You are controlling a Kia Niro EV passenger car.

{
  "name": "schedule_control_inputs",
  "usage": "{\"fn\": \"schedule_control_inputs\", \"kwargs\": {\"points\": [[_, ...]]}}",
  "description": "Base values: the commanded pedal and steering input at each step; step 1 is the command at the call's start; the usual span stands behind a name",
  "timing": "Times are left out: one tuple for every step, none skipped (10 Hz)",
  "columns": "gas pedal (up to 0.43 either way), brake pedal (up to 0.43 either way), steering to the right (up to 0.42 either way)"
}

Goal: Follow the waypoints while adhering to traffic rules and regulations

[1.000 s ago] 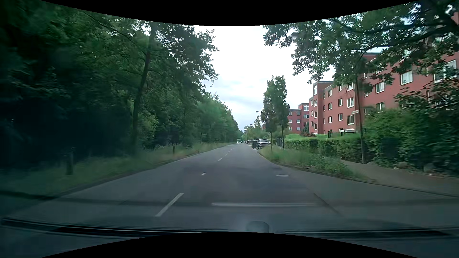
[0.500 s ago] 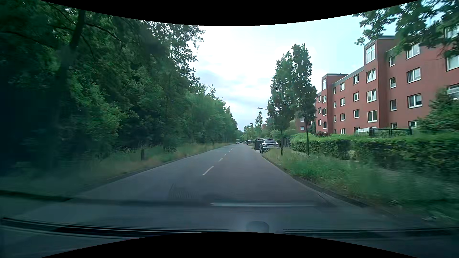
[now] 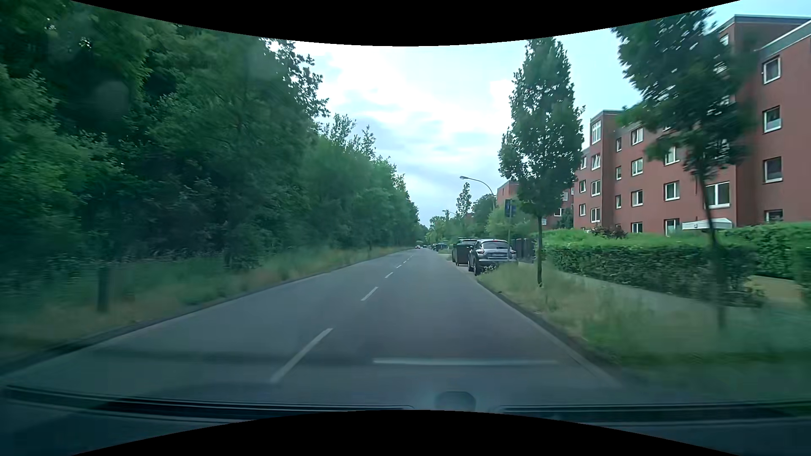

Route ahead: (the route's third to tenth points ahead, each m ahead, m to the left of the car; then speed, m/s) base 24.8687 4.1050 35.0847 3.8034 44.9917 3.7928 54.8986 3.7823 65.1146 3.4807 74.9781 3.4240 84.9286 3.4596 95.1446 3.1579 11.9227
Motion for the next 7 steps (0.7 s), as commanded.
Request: {"fn": "schedule_control_inputs", "kwargs": {"points": [[0.169, 0.0, 0.0], [0.169, 0.0, -0.001], [0.169, 0.0, -0.001], [0.169, 0.0, 0.0], [0.169, 0.0, 0.001], [0.169, 0.0, 0.002], [0.169, 0.0, 0.002]]}}
